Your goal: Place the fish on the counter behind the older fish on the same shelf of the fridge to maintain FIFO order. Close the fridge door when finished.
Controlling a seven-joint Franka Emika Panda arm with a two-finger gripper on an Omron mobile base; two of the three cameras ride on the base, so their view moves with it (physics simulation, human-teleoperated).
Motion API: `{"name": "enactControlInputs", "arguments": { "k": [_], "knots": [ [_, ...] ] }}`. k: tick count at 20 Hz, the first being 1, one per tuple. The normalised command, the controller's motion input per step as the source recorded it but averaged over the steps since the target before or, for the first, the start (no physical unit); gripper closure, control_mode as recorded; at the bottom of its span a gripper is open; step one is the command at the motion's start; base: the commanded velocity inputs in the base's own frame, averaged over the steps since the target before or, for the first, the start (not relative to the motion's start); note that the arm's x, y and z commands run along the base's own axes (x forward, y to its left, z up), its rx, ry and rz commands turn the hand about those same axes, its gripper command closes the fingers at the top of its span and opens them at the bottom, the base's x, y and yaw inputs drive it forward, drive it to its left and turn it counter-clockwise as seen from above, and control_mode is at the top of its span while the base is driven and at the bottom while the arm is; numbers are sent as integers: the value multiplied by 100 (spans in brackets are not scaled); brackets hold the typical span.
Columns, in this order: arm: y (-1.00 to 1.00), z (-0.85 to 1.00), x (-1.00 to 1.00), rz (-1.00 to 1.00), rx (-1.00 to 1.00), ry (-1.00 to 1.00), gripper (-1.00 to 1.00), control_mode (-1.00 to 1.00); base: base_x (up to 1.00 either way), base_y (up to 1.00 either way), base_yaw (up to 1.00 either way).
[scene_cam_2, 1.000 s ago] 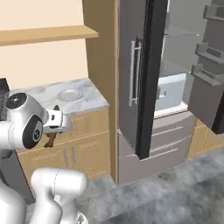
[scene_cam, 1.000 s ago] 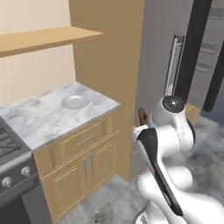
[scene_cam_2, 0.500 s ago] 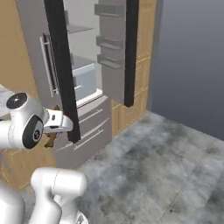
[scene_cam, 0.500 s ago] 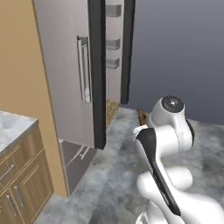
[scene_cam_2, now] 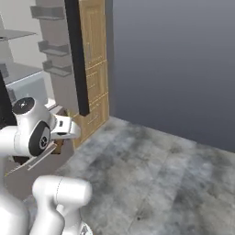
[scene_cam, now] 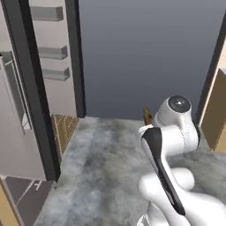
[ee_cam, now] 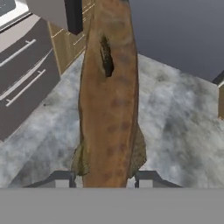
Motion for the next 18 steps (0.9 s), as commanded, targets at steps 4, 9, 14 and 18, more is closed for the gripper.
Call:
{"name": "enactControlInputs", "arguments": {
  "k": [4, 9, 14, 18],
  "knots": [
    [0, 0, 0, 0, 0, 0, 100, 100, 99, 0, 39],
    [0, 0, 0, 0, 0, 0, 100, 100, 43, -31, 52],
    [0, 0, 0, 0, 0, 0, 100, 100, 38, -36, 64],
    [0, 0, 0, 0, 0, 0, 100, 100, 47, -76, 56]
  ]
}}
